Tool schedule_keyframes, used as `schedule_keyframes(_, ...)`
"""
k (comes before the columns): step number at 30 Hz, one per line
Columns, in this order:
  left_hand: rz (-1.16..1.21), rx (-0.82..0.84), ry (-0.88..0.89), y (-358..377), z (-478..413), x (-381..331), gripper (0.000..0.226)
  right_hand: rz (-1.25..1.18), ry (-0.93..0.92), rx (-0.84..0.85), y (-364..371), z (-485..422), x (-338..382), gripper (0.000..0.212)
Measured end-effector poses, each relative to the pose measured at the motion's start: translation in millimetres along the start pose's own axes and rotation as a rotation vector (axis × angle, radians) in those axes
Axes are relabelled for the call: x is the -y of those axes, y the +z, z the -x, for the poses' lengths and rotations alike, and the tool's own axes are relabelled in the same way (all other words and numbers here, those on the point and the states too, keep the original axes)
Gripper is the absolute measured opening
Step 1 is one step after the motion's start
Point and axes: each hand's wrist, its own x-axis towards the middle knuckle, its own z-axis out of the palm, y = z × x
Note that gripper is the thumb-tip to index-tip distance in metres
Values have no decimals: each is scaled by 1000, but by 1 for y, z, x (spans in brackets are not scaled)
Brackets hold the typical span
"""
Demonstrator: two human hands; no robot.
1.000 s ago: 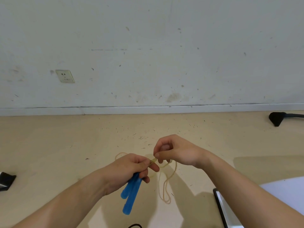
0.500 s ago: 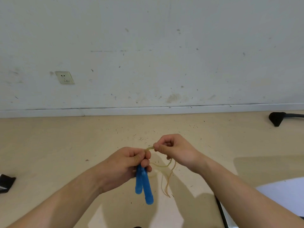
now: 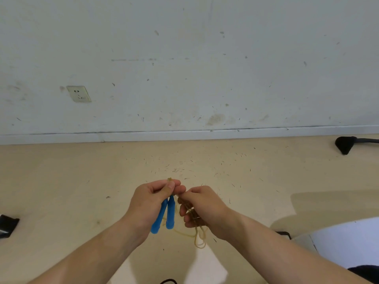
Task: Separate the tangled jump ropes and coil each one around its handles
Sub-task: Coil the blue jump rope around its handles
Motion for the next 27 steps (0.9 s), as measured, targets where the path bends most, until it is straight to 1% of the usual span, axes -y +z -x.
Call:
schedule_keyframes(2,17,-9,-7,-2,-2,-1,20,100,-15,-2,-1,1,2,23)
schedule_keyframes(4,24,-23,-11,-5,-5,-1,18,138,-25,14,-1,2,4,21)
schedule_keyframes(6,26,-45,5,-6,-6,0,17,77,-29,31,1,5,6,19)
schedule_keyframes(10,43,-151,58,0,-5,1,14,-123,-78,97,9,11,6,23)
schedule_keyframes(12,41,-178,73,5,-3,5,15,-177,-101,125,16,13,2,25)
schedule_keyframes(14,15,-171,78,8,0,9,20,-175,-121,112,20,13,-3,27)
schedule_keyframes(17,-65,-82,80,7,-1,7,30,-185,-147,72,18,12,-5,28)
schedule_keyframes(20,-68,-24,96,3,-3,4,36,-241,-166,34,15,10,-4,23)
schedule_keyframes(24,-18,-71,117,0,-2,3,36,-307,-149,-2,18,12,-4,21)
schedule_keyframes(27,20,-98,125,1,-2,4,34,-290,-134,-1,19,14,-6,21)
